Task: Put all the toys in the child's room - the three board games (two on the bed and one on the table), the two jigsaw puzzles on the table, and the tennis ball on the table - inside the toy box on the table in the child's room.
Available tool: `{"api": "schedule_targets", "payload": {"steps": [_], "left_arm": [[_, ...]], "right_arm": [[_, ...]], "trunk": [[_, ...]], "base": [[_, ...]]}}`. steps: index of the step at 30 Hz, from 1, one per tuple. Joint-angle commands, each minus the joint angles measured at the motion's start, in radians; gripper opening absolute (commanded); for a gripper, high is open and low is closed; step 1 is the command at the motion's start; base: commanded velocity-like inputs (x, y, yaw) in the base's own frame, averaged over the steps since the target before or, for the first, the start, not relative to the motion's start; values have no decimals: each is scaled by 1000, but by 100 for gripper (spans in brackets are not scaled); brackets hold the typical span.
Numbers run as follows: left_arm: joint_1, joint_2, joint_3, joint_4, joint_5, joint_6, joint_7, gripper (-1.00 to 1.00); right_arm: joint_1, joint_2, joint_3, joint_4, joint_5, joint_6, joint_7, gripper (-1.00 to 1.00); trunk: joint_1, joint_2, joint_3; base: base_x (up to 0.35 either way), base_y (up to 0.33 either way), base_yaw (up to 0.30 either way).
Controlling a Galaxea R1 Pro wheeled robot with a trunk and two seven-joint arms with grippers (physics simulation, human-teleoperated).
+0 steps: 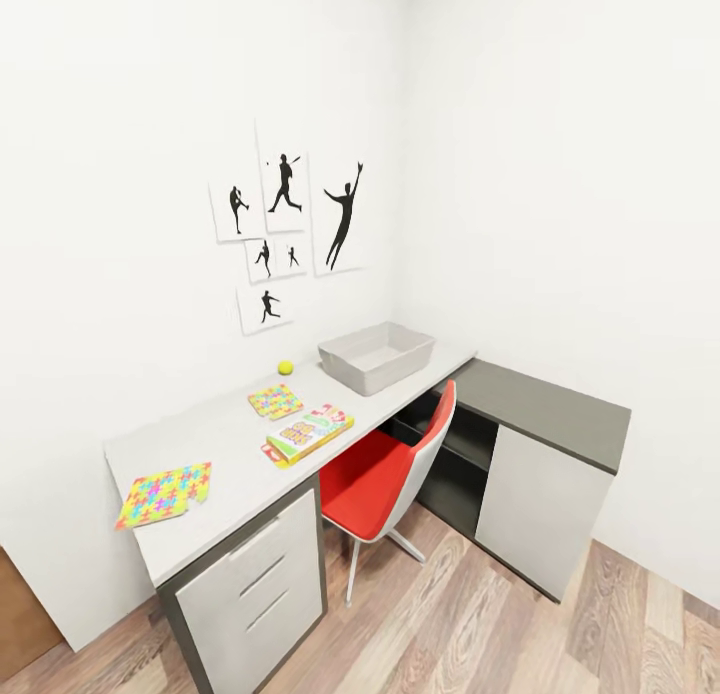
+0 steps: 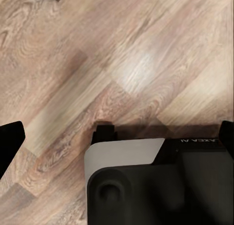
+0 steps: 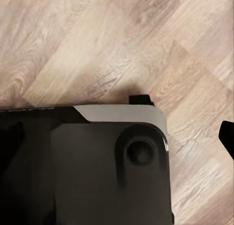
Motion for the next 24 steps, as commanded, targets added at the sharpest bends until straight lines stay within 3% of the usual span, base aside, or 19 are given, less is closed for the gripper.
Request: {"api": "schedule_targets", "payload": {"steps": [1,8,15,18,19,24], "left_arm": [[-12,0,1,-21,1,30,-3,100],[-60,0,3,-235,3,227,-51,100],[-69,6,8,-477,1,409,-124,100],[-70,24,9,-572,2,483,-156,100],[-71,40,9,-630,4,526,-176,100],[-71,87,9,-740,7,596,-225,100]], "right_arm": [[-10,0,-5,-17,-20,16,1,100],[-93,-4,-23,-217,-136,216,1,100],[-130,-5,-30,-461,-188,441,1,100],[-135,-2,-46,-577,-196,534,1,100],[-137,3,-66,-649,-200,591,1,100],[-138,13,-123,-808,-205,710,4,100]], "trunk": [[-4,6,2],[-31,55,24],[-58,104,46],[-69,125,55],[-73,132,58],[-92,167,74]], "base": [[0,0,0],[0,0,0],[0,0,0],[0,0,0],[0,0,0],[0,0,0]]}}
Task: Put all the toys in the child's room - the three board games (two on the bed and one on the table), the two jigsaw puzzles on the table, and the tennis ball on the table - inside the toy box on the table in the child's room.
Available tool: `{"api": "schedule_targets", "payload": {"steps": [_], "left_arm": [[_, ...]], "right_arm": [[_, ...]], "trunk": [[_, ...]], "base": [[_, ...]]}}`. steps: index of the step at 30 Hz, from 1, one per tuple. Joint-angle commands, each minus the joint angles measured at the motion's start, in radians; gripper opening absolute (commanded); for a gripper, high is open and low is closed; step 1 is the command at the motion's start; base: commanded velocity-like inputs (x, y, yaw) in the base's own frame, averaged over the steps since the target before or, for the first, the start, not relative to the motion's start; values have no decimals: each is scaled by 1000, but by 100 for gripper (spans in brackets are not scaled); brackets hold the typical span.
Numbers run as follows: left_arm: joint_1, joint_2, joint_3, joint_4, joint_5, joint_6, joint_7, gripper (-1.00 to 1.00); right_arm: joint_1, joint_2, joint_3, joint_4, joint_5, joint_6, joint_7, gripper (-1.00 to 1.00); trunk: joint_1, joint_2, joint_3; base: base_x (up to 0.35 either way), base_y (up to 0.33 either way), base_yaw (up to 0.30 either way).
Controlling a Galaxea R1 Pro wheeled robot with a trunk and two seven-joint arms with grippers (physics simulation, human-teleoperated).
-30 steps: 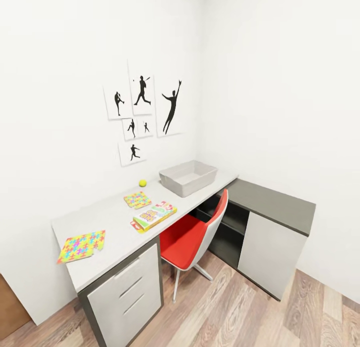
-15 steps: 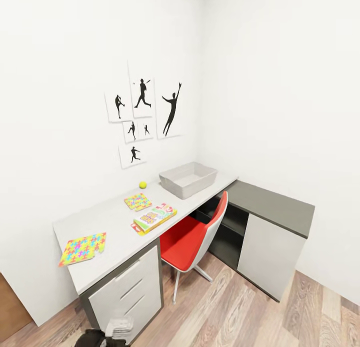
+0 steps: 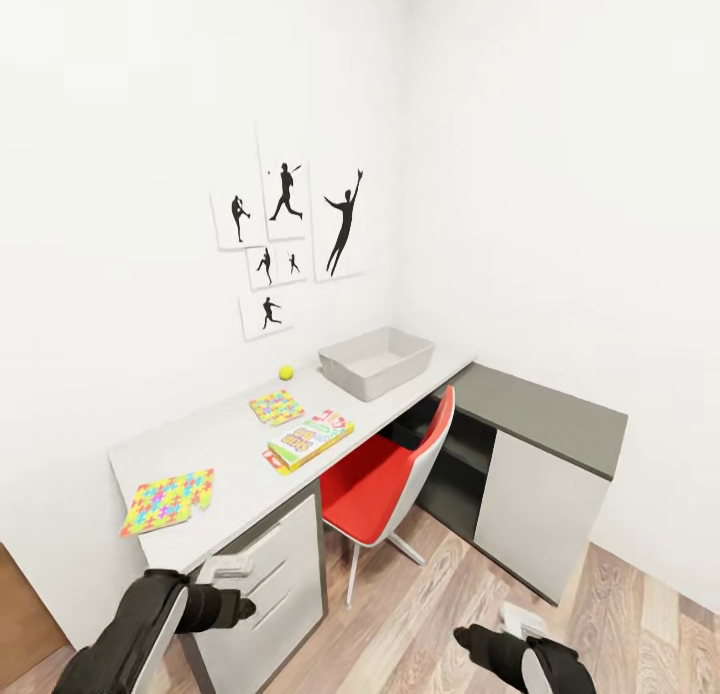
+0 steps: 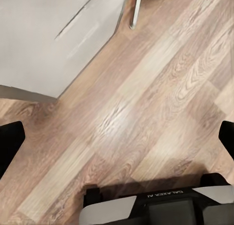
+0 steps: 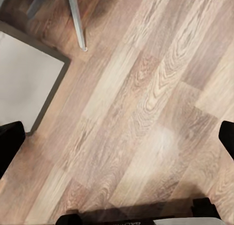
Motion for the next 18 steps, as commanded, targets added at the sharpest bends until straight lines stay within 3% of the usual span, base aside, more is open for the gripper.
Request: {"api": "schedule_targets", "payload": {"steps": [1,10,18], "left_arm": [[-1,9,1,-18,1,12,-13,100],[0,85,-1,-81,2,38,-116,100],[0,108,-2,-100,-3,40,-190,100]], "right_arm": [[0,2,-11,-30,-5,23,2,100],[3,21,-32,-219,-35,112,8,100],[6,30,-37,-270,-55,137,9,100]], "trunk": [[-4,6,2],[-38,69,30],[-50,90,39]], "base": [[0,0,0],[0,0,-9],[0,0,-191]]}}
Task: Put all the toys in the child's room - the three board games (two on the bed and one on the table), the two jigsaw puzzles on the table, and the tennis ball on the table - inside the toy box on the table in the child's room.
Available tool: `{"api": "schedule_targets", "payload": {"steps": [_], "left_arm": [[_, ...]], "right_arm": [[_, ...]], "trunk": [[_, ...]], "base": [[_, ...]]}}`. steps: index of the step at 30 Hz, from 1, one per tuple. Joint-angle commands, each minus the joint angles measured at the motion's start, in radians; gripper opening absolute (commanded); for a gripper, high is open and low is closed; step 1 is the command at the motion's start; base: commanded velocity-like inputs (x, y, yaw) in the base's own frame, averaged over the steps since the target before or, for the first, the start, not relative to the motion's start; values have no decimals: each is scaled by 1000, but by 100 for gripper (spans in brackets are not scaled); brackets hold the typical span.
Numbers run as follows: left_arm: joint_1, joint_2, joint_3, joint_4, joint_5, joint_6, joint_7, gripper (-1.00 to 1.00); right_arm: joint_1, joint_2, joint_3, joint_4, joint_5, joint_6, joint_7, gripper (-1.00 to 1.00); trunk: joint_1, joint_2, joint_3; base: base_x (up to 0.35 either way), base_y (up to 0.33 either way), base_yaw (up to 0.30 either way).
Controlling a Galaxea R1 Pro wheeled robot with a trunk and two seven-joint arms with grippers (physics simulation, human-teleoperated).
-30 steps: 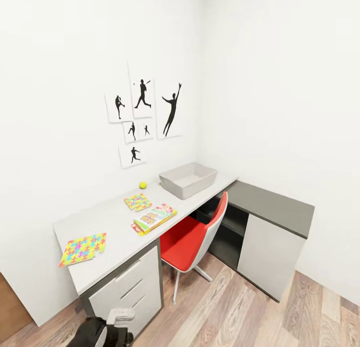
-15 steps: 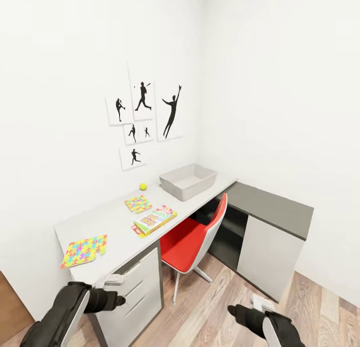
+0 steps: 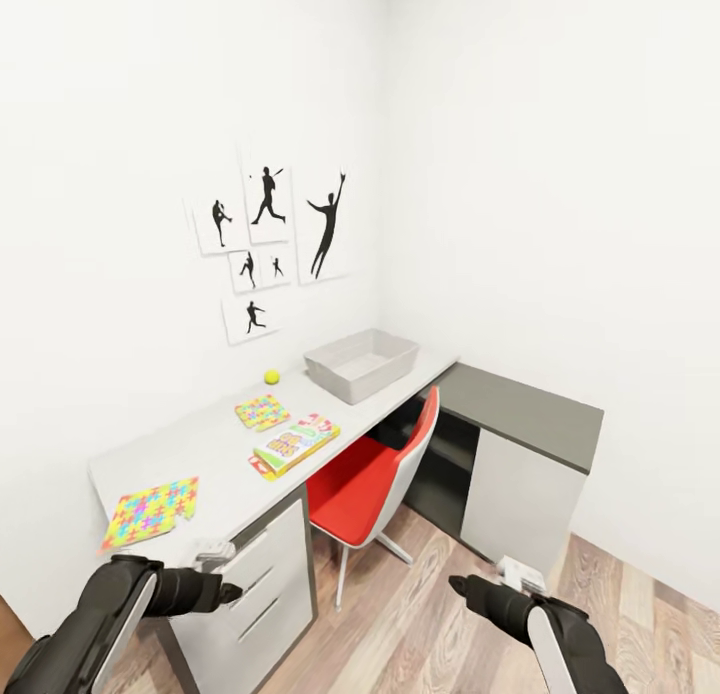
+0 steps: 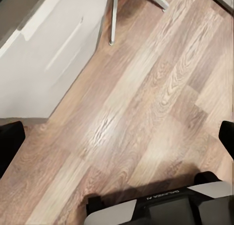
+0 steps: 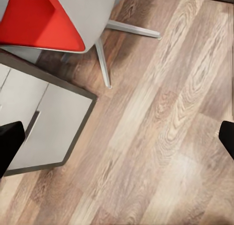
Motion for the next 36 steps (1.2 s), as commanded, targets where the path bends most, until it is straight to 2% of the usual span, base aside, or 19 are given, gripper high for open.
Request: {"api": "schedule_targets", "payload": {"steps": [1,8,16,19,22,23,27,30,31,34,36], "left_arm": [[0,1,1,-4,0,6,-6,100],[-1,3,-4,-53,0,7,-14,100],[0,3,-14,-65,-2,2,-14,100],[0,3,-13,-68,-2,1,-15,100],[0,3,-13,-69,-2,1,-15,100],[0,3,-13,-69,-2,1,-15,100],[0,2,-15,-70,-2,0,-15,100],[0,2,-15,-70,-2,-1,-15,100],[0,3,-15,-70,-2,-1,-15,100],[0,4,-13,-70,-2,-1,-15,100],[0,4,-13,-70,-2,-2,-15,100]], "right_arm": [[-1,1,-3,-1,-3,6,1,100],[0,-5,-10,-2,-9,10,1,100],[1,-11,-15,-2,-13,12,2,100],[0,-12,-22,-4,-28,15,2,100],[-1,-15,-37,-5,-65,32,2,100],[-1,-15,-37,-5,-65,32,2,100],[-1,-19,-68,-7,-146,78,2,100],[0,-25,-107,-7,-217,106,1,100],[1,-31,-133,-9,-256,119,0,100],[4,-48,-178,-7,-309,133,0,100],[5,-57,-192,-5,-323,136,0,100]], "trunk": [[0,-1,-2],[0,-1,-2],[0,-1,-2],[0,-1,-2],[0,-1,-2],[0,-1,-2],[0,-1,-2],[0,-1,-2],[0,-1,-2],[0,-1,-2],[0,-1,-2]], "base": [[0,0,-255],[0,0,-271],[0,0,-278],[0,0,-280],[0,0,-280],[0,0,-280],[0,0,-280],[0,0,-280],[0,0,-280],[0,0,-280],[0,0,-280]]}}
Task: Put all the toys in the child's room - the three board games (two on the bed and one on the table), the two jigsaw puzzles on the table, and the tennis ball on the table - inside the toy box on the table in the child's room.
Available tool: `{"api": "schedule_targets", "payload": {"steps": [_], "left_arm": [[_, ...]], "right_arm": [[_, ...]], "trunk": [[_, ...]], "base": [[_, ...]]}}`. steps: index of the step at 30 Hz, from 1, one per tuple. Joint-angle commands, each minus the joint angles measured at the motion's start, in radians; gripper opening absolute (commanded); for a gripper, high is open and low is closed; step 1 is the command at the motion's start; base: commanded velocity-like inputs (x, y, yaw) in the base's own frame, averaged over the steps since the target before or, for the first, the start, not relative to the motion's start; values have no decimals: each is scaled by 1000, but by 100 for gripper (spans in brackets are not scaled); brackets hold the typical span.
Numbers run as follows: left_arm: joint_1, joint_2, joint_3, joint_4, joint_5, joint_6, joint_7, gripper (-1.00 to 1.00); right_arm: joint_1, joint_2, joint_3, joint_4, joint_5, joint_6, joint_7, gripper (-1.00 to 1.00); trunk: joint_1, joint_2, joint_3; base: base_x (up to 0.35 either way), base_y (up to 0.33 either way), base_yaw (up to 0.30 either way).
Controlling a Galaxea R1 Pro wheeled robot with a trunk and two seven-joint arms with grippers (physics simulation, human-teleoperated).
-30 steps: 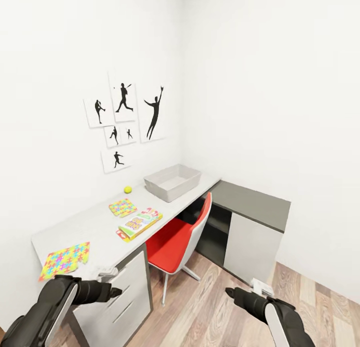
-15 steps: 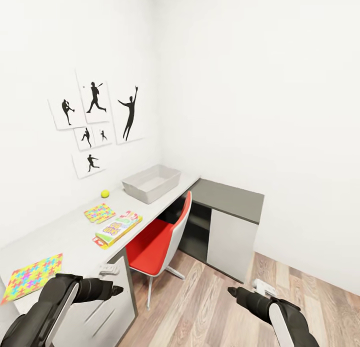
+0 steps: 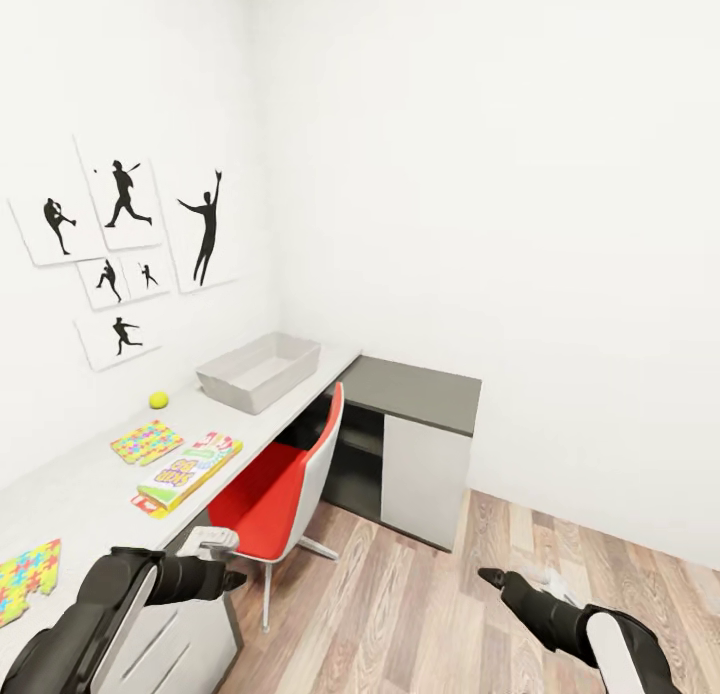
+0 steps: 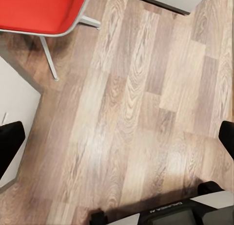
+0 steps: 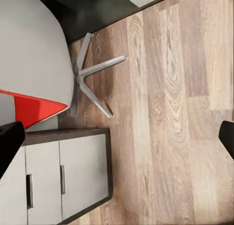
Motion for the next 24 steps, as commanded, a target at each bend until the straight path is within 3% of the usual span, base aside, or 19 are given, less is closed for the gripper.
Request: {"api": "schedule_targets", "payload": {"steps": [1,7,24], "left_arm": [[-1,1,0,-1,0,5,-1,100],[-1,6,3,-1,0,3,-1,100],[-1,8,-3,-1,0,-18,0,100]], "right_arm": [[-1,-3,-7,0,-6,6,2,100],[0,-17,-23,3,-21,10,2,100],[0,-20,-27,3,-26,9,3,100]], "trunk": [[0,-1,-2],[0,-1,-2],[0,-1,-2]], "base": [[0,0,-280],[0,0,-280],[0,0,-280]]}}
